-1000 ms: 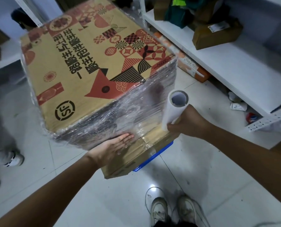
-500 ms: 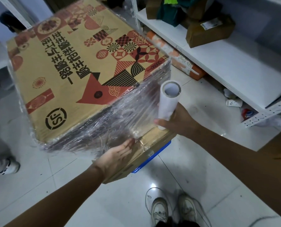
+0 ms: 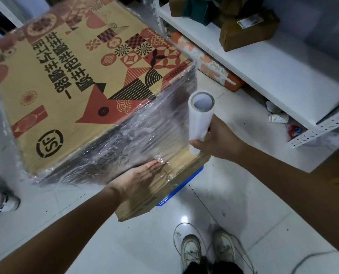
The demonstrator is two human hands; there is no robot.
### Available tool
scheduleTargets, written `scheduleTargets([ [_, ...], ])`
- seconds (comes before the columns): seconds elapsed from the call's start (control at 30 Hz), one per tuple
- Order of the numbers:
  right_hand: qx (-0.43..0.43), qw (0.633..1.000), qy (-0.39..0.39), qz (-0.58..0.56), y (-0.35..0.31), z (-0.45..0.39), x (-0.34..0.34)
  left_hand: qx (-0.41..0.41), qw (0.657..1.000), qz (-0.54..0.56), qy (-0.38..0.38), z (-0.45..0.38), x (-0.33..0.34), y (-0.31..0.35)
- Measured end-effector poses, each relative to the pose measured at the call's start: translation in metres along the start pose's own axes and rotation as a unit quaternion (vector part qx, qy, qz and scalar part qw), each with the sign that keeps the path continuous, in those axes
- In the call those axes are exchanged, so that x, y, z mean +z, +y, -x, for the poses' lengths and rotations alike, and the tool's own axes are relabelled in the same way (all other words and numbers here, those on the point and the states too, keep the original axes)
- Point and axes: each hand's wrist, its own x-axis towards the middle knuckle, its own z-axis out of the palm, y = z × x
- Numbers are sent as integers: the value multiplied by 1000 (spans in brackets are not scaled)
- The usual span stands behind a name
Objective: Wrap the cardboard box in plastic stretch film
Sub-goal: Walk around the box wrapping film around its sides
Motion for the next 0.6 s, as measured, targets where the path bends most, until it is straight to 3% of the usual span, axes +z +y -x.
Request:
scheduleTargets([
  [0.33, 11, 1000, -23, 17, 0, -11, -5, 20, 998, -55, -9, -16, -21, 3],
  [0.6, -11, 1000, -10, 13, 10, -10, -4, -48, 997, -37, 41, -82, -28, -21],
])
